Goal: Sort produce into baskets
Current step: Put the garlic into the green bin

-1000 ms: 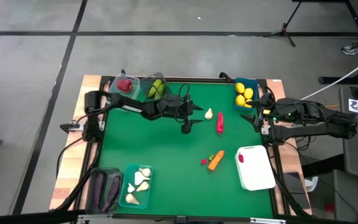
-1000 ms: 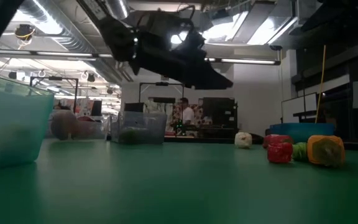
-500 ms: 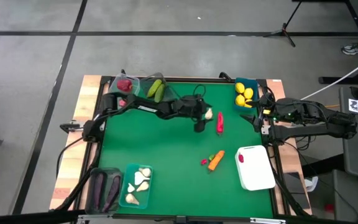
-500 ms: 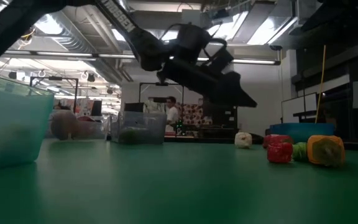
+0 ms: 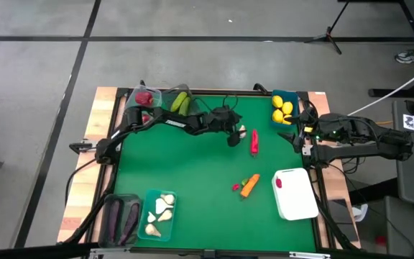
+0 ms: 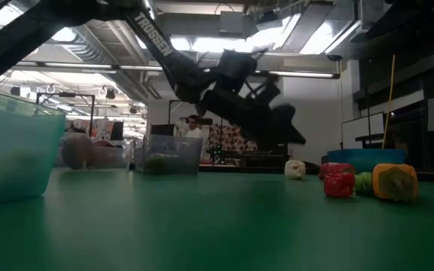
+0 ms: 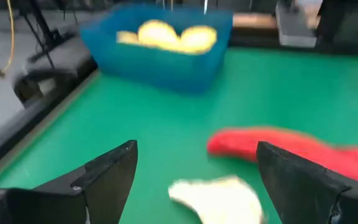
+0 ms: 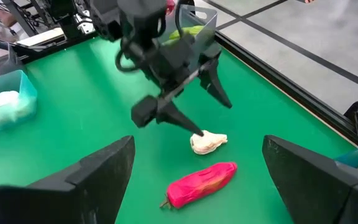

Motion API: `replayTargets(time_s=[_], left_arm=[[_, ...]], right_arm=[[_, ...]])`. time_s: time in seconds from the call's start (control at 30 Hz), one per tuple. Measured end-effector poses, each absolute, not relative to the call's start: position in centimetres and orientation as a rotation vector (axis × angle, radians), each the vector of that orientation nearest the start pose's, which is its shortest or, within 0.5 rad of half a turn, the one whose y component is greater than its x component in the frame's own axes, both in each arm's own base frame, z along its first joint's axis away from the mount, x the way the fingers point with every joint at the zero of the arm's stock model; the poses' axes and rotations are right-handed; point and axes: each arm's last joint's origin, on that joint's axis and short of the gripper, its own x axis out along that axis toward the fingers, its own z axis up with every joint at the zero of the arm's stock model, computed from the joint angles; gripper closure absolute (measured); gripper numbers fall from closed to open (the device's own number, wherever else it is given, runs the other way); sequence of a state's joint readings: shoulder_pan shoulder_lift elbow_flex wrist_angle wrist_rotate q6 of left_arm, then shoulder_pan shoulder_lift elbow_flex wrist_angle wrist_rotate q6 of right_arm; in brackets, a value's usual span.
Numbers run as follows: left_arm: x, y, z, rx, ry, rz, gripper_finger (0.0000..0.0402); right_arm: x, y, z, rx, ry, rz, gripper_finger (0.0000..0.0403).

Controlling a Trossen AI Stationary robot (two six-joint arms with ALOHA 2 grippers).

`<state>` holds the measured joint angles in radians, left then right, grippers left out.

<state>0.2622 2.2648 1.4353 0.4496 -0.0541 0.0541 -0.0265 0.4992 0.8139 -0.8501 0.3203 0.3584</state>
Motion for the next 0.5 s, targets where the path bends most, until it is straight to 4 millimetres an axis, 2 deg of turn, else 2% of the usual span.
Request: replayTargets(time_s=[0.13, 0.5], left_arm=[[47.3, 12.4, 11.3, 0.004, 0.412, 0.309, 0.0077], [47.6, 11.6, 8.7, -0.023, 0.459, 0.303, 0.0077]], right_arm=[[8.4, -1.1, 31.3, 0.266, 0.474, -0.430, 0.0052], [8.3, -1.1, 31.3, 0.265, 0.481, -0.432, 0.0052]])
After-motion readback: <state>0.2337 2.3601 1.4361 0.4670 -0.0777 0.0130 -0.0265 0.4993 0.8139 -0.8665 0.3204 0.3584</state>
